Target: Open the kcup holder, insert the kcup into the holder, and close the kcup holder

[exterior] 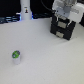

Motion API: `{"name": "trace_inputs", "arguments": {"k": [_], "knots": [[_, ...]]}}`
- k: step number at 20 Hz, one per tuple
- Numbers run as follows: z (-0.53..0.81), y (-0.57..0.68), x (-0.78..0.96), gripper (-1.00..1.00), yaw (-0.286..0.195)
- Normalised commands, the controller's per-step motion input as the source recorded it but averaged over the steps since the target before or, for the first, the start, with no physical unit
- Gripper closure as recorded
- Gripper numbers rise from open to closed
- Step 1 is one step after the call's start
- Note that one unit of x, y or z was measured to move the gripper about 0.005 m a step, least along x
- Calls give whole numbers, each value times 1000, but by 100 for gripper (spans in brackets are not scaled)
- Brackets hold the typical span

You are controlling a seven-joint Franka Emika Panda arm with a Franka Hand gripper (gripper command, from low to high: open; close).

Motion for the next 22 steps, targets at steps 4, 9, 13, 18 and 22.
{"name": "trace_inputs", "arguments": {"k": [4, 9, 13, 18, 22], "knots": [[168, -262, 864, 100, -61], [87, -311, 930, 100, -83], [65, -313, 935, 100, -84], [94, -314, 943, 100, -82], [104, -307, 941, 100, -82]]}}
